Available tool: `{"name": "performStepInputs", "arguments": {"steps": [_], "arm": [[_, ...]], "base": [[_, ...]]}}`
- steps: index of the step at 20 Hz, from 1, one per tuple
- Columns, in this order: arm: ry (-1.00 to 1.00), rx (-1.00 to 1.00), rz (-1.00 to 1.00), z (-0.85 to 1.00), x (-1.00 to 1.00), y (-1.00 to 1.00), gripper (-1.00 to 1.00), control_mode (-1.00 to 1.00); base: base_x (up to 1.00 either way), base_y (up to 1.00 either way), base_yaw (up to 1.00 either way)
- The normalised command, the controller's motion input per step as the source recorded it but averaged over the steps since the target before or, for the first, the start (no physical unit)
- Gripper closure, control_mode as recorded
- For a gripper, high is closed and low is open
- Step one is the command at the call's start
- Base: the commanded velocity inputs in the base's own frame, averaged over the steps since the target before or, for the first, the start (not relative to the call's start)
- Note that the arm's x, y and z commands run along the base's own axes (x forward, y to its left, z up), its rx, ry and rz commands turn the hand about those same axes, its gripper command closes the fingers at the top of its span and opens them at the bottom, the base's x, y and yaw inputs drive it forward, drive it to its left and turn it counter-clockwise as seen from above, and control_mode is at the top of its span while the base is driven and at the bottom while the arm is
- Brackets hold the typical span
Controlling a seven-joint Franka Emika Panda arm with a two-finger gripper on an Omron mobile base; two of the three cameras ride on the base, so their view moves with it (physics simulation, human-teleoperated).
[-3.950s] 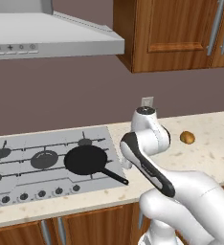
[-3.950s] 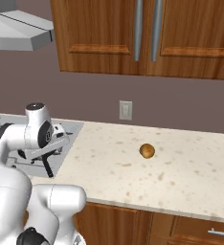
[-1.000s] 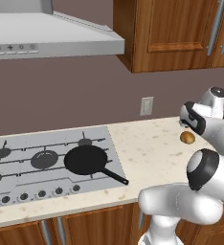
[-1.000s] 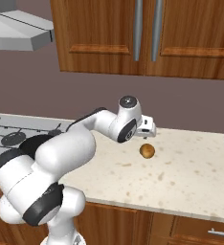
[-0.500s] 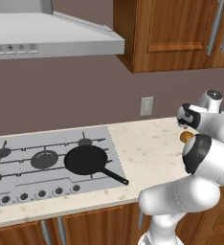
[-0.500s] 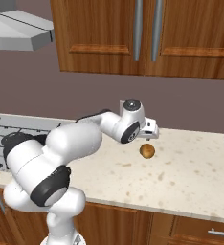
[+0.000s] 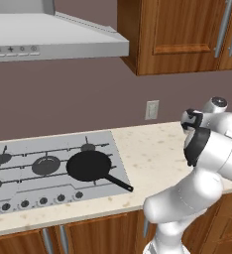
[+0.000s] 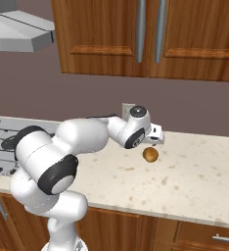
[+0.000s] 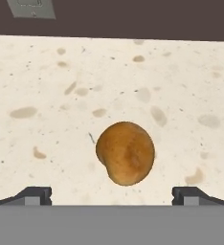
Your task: Place both pans onto different burners. Then place the potato and the steak on different pans.
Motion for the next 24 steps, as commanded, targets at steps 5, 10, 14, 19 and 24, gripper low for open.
{"name": "performStepInputs", "arguments": {"steps": [5, 10, 14, 19, 24], "arm": [[0.00, 0.00, 0.00, -0.23, 0.11, -0.08, -1.00, -1.00], [0.00, 0.00, 0.00, -0.24, 0.11, -0.06, -1.00, -1.00], [0.00, 0.00, 0.00, -0.23, 0.10, -0.07, -1.00, -1.00], [0.00, 0.00, 0.00, -0.25, 0.13, -0.09, -1.00, -1.00], [0.00, 0.00, 0.00, -0.26, 0.25, -0.06, -1.00, -1.00]], "base": [[0.00, 0.00, 0.00], [0.00, 0.00, 0.00], [0.00, 0.00, 0.00], [0.00, 0.00, 0.00], [0.00, 0.00, 0.00]]}}
